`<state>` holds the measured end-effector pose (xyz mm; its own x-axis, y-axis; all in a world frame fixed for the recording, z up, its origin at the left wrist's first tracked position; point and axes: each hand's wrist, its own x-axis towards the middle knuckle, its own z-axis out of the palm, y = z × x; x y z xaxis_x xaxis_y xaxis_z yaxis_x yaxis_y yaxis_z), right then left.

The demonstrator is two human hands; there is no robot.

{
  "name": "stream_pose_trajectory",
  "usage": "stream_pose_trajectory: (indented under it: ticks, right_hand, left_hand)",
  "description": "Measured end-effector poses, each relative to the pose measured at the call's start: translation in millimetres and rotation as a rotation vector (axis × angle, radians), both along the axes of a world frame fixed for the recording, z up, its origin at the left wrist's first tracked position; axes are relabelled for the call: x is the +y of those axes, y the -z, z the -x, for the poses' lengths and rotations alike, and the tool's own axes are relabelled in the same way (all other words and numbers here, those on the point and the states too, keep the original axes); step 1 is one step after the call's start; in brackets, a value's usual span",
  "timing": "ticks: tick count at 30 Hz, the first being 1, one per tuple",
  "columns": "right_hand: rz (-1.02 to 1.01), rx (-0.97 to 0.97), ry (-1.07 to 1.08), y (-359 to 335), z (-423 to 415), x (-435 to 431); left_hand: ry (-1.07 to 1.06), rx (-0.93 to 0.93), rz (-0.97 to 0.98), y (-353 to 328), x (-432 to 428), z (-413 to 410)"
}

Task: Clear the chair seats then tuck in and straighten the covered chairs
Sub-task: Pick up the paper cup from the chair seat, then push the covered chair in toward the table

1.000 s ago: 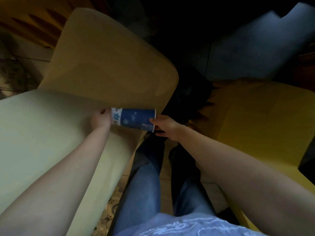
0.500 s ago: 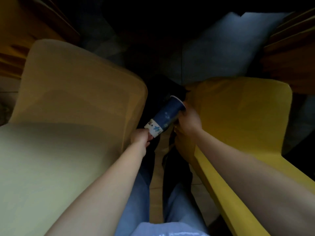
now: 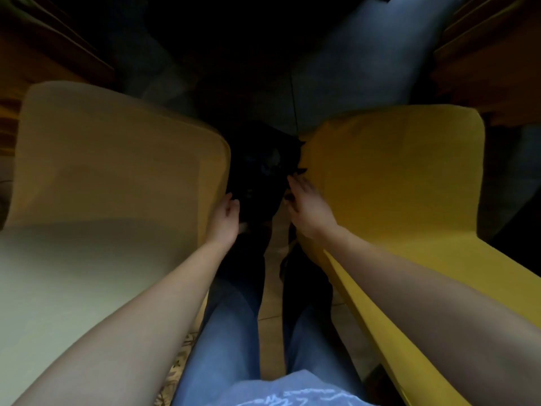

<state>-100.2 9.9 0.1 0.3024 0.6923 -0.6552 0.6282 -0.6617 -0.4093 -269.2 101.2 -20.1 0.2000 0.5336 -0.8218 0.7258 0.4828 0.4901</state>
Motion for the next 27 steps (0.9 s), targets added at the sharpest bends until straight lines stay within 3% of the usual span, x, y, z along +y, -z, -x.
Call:
stream_pose_trajectory:
  ticks: [4, 7, 15, 21, 27]
  right_hand:
    - [0.024, -0.069, -0.096, -4.5, 12.3, -23.3]
    - [0.022, -0.103, -0.074, -10.4, 16.0, -37.2]
    - [-0.022, -0.143, 0.016, -41.5, 6.8, -85.6]
    - [-0.043, -0.198, -0.053, -78.0, -17.2, -144.6]
    - [-0.115, -0.272, -0.147, -128.3, -30.6, -211.3]
  left_hand:
    - [0.370, -0.083, -0.238, -7.9, -10.6, -9.6]
    - [0.644, 0.005, -0.367, -17.1, -17.9, -18.1]
    - [1.025, 0.076, -0.606, -62.3, -60.9, -26.0]
    - [0.979, 0.116, -0.660, -100.8, -115.6, -31.3]
    - [0.905, 0.044, -0.780, -156.8, -182.3, -57.5]
